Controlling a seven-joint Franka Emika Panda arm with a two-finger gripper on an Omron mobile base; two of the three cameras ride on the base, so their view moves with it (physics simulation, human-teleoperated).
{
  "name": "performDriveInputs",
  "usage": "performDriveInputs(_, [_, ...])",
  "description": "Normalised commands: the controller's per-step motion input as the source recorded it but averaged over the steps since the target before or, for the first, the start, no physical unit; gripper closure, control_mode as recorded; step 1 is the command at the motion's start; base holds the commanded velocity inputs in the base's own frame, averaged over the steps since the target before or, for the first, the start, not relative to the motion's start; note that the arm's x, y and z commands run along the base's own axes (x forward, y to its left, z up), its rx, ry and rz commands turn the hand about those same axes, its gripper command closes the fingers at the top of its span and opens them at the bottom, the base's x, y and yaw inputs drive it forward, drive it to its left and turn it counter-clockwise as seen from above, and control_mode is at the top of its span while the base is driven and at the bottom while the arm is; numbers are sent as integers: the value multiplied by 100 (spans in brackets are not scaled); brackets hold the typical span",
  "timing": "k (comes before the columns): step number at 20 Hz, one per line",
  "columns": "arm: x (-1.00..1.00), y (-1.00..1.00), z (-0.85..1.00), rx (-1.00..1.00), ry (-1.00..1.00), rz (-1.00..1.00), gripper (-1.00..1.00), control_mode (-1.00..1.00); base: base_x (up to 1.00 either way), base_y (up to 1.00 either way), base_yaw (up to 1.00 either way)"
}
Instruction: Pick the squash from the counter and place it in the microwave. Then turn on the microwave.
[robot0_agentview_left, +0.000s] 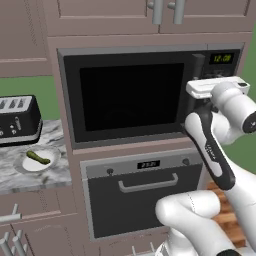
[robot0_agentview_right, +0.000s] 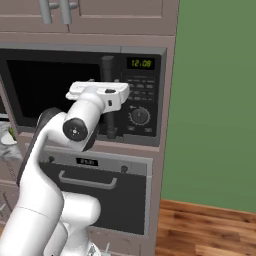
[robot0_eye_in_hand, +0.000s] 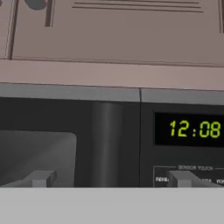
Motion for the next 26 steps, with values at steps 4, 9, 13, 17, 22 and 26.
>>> performDriveInputs(4, [13, 0, 14, 1, -3, 0, -100, -100, 0, 0, 0])
performDriveInputs(9, [30, 0, 0, 0, 0, 0, -100, -100, 0, 0, 0])
performDriveInputs(13, [33, 0, 0, 0, 0, 0, -100, -100, 0, 0, 0])
performDriveInputs(17, [26, 0, 0, 0, 0, 0, -100, -100, 0, 0, 0])
performDriveInputs(22, [25, 0, 0, 0, 0, 0, -100, -100, 0, 0, 0])
performDriveInputs(26, [13, 0, 0, 0, 0, 0, -100, -100, 0, 0, 0])
